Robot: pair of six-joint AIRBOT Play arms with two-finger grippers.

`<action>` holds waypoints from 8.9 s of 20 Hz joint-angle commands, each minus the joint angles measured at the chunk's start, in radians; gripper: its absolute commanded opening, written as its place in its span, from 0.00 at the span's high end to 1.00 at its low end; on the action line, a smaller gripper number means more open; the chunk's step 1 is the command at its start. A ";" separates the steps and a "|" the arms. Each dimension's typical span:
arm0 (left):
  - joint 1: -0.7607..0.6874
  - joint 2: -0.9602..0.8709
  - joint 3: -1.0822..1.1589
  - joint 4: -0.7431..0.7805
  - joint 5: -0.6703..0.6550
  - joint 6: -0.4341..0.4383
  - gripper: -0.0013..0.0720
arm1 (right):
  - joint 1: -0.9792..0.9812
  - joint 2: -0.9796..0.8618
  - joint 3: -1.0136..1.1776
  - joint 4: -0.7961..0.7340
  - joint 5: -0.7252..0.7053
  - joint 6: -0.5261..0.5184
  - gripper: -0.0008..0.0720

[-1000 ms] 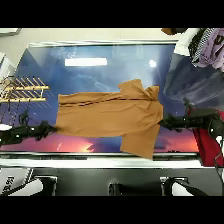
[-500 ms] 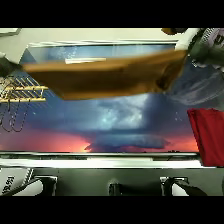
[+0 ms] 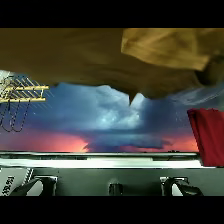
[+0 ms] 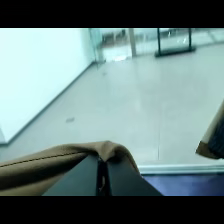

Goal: Fold the clothes and pants, and hang the long-sleeved shirts on hangers.

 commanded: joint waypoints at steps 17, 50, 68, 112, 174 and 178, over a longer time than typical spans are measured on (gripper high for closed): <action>-0.251 -0.883 -0.144 0.017 0.232 0.166 0.97 | 0.001 -0.895 -0.135 0.012 -0.154 0.151 0.96; -0.275 -1.009 -0.145 0.017 -0.187 0.163 0.22 | 0.006 -1.066 -0.142 -0.198 -0.473 0.010 0.32; 0.027 -0.448 -1.011 -0.220 0.021 0.238 0.25 | -0.297 -0.446 -1.430 0.212 -0.240 -0.274 0.33; -0.057 -0.534 -1.197 -0.438 0.156 0.383 0.96 | -0.068 -0.232 -1.548 0.327 -0.052 -0.169 0.95; -0.225 -0.800 -0.392 -0.101 0.145 0.230 0.42 | -0.203 -1.058 -0.602 0.358 -0.303 -0.328 0.03; -0.225 -0.800 -0.392 -0.102 0.145 0.230 0.42 | -0.127 -1.058 -0.602 0.303 -0.266 -0.315 0.32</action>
